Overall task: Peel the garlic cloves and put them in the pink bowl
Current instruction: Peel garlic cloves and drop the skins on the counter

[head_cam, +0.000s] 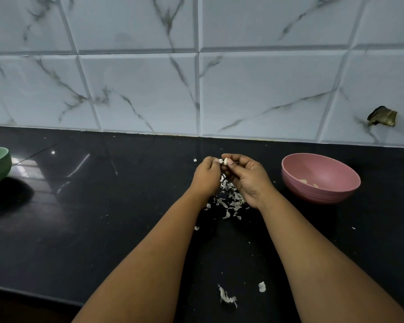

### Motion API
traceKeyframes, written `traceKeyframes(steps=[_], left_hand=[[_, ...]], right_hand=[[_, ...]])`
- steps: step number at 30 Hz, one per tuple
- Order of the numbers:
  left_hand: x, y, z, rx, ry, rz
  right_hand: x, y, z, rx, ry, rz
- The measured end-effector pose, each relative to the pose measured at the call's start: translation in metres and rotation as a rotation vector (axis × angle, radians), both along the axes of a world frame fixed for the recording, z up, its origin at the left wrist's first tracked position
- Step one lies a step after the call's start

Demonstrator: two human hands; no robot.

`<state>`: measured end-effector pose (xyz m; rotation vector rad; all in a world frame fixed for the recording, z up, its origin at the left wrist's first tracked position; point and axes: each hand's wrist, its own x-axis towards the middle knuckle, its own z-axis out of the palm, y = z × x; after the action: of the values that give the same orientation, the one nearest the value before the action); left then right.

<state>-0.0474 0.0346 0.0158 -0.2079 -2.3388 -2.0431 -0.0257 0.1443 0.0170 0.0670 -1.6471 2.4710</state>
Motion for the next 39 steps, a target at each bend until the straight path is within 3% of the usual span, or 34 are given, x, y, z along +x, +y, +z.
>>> traceKeyframes(steps=[3,8,10,16,23,32,39], left_hand=[[0.001,-0.003,0.002,0.057,-0.03,0.051],[-0.002,-0.01,-0.004,-0.322,0.168,0.18],[-0.004,-0.012,-0.007,-0.352,0.22,0.193],[0.003,-0.013,-0.001,-0.189,0.221,0.228],[0.003,-0.009,0.002,0.179,0.096,0.112],[0.001,-0.004,-0.003,0.236,0.006,0.068],[0.001,-0.006,0.0,0.385,-0.049,-0.02]], right_hand=[[-0.001,0.001,0.0,-0.024,-0.004,0.007],[-0.002,0.001,-0.002,0.022,-0.005,-0.017],[-0.002,0.002,-0.002,0.048,-0.014,-0.051],[-0.003,0.004,-0.003,0.062,-0.038,-0.123],[-0.001,0.003,-0.003,0.125,-0.033,-0.123],[0.003,-0.001,0.0,0.074,-0.001,-0.067],[0.006,-0.002,0.004,0.062,0.012,-0.067]])
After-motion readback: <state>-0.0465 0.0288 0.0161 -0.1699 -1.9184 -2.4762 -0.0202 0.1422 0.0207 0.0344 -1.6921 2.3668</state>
